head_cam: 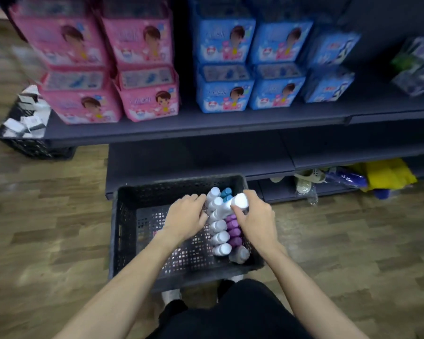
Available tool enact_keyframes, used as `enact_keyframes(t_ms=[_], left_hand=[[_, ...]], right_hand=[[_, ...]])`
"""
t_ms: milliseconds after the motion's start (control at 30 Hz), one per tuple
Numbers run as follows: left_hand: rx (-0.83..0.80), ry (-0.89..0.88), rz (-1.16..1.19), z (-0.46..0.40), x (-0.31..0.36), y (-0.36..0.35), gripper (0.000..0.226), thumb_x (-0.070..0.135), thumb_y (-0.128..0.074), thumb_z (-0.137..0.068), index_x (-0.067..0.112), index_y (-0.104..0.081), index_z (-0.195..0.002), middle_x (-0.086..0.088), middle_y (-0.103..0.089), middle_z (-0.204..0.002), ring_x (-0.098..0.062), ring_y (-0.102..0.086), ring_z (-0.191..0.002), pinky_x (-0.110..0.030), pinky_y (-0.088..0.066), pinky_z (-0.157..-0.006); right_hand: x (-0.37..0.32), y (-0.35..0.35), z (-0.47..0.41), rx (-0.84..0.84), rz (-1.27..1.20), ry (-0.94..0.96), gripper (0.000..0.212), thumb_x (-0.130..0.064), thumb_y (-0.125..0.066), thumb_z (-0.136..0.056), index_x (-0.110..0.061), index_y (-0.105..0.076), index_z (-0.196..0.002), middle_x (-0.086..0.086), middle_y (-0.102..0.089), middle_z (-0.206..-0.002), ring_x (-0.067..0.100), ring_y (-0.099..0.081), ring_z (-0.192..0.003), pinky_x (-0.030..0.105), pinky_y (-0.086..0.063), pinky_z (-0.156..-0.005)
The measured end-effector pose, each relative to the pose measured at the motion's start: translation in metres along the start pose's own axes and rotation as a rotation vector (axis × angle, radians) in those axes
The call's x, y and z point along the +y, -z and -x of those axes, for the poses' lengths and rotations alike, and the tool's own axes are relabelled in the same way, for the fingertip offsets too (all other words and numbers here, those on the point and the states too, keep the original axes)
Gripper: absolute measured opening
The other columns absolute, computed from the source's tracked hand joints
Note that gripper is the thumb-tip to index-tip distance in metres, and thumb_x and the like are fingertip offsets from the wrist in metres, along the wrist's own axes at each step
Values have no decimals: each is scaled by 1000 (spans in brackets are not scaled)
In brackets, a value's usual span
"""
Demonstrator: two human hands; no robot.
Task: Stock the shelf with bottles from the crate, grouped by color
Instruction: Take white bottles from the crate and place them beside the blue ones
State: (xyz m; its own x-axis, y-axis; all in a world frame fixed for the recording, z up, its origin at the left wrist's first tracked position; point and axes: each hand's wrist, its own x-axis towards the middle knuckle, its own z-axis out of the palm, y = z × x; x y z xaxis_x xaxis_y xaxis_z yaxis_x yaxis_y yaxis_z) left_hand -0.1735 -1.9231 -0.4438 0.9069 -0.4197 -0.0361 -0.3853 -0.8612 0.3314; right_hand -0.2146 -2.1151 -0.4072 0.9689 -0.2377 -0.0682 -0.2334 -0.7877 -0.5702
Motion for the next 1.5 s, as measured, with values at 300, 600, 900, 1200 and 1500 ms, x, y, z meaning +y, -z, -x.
enact_keyframes(t_ms=[300, 600, 900, 1200, 1500], left_hand=[[346, -100, -79, -66, 8, 116, 28, 25, -55, -83, 16, -57, -109, 0, -60, -87, -23, -56, -79, -35, -43, -61], [631, -224, -248, -114, 36, 271, 26, 29, -53, -81, 17, -56, -104, 0, -58, -82, -26, -55, -78, -36, -43, -56], [815, -254, -399, -136, 60, 391, 27, 27, -52, -84, 21, -55, -110, 3, -62, -87, -25, -57, -84, -35, -46, -58], [820, -204, -446, -149, 66, 437, 27, 27, -51, -85, 23, -54, -111, 5, -59, -82, -21, -56, -79, -35, -48, -59], [784, -114, -490, -166, 59, 458, 17, 27, -47, -86, 17, -49, -100, 2, -56, -80, -21, -54, -77, -31, -38, -54]], right_hand=[[-96, 87, -69, 309, -147, 310, 33, -47, -67, -86, -22, -59, -106, -2, -67, -82, 22, -62, -73, 40, -51, -72], [-203, 201, -131, 544, -109, 488, 41, -59, -65, -81, -24, -69, -103, -4, -71, -82, 23, -66, -81, 40, -53, -76], [-301, 314, -159, 577, -183, 536, 37, -56, -66, -74, -22, -73, -87, -6, -71, -83, 20, -66, -83, 30, -53, -75], [-348, 356, -178, 578, -175, 574, 35, -52, -67, -78, -20, -74, -90, -5, -71, -87, 20, -66, -84, 29, -52, -69], [-370, 350, -198, 627, -204, 587, 35, -49, -67, -80, -16, -72, -92, 0, -70, -87, 23, -65, -82, 28, -48, -64]])
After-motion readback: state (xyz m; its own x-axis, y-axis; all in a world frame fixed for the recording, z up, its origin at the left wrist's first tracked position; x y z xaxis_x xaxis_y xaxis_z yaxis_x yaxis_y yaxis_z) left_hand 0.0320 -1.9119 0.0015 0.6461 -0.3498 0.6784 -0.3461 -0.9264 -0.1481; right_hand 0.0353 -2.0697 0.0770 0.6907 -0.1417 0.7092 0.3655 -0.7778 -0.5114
